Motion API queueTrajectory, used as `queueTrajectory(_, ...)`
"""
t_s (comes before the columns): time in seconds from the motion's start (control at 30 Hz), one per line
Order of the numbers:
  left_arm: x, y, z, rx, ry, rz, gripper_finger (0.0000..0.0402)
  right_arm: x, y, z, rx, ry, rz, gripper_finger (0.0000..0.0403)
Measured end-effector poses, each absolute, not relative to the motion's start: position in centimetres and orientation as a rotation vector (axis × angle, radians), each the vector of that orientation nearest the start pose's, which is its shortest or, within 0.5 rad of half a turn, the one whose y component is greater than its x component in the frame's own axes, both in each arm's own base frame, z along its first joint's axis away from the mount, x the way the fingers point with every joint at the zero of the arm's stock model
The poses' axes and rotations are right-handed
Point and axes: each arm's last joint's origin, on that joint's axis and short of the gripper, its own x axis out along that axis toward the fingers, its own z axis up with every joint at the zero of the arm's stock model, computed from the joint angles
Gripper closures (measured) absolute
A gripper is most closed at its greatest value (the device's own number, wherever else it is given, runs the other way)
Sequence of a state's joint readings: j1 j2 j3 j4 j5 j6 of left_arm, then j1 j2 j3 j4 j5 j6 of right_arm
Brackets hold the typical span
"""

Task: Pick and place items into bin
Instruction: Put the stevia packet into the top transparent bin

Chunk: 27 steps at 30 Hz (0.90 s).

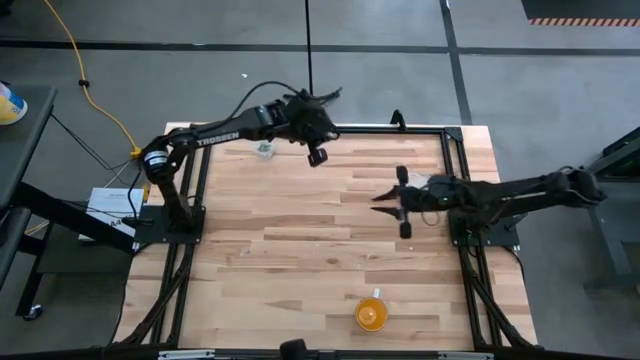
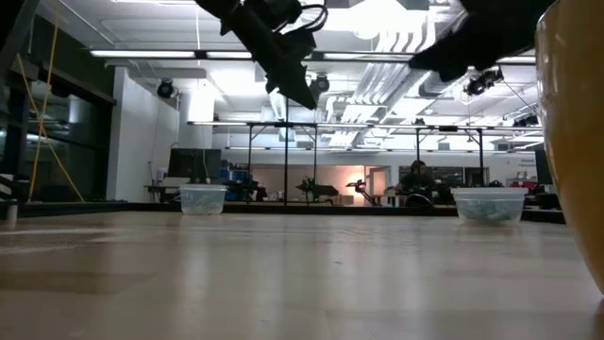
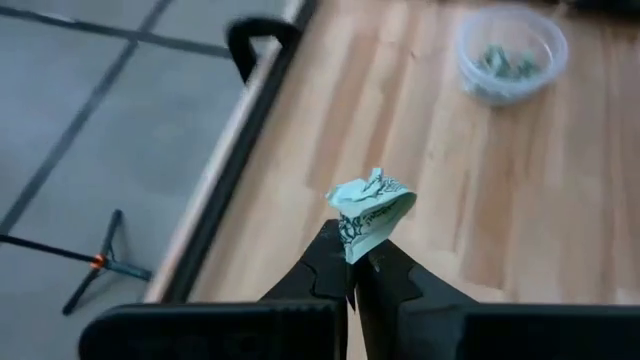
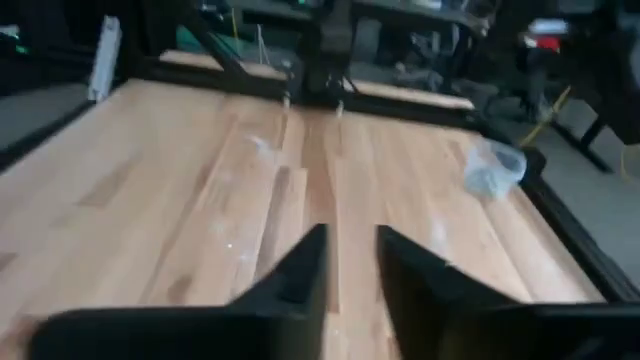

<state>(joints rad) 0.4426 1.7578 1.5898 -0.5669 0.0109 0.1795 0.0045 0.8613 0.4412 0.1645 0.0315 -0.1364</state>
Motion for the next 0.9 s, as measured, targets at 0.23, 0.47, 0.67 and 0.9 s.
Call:
queueTrajectory(0.23,35.1,17.6,30.1,-0.013,0.744,0.361,0.0363,15.0,0.1,22.9,-0.102,0.052,-0.036,0.0379)
queueTrajectory(0.47,34.8,17.6,29.0,-0.007,0.715,0.354,0.0363,11.6,0.0,20.3,-0.067,-0.089,-0.051,0.0398)
queueTrajectory(0.67,31.8,20.4,28.1,-0.077,0.708,0.463,0.0363,10.4,-0.1,17.8,-0.043,-0.104,-0.072,0.0399)
queueTrajectory(0.9,27.2,23.8,26.7,-0.228,0.848,0.615,0.0363,9.9,-0.2,17.8,-0.07,-0.112,-0.089,0.04)
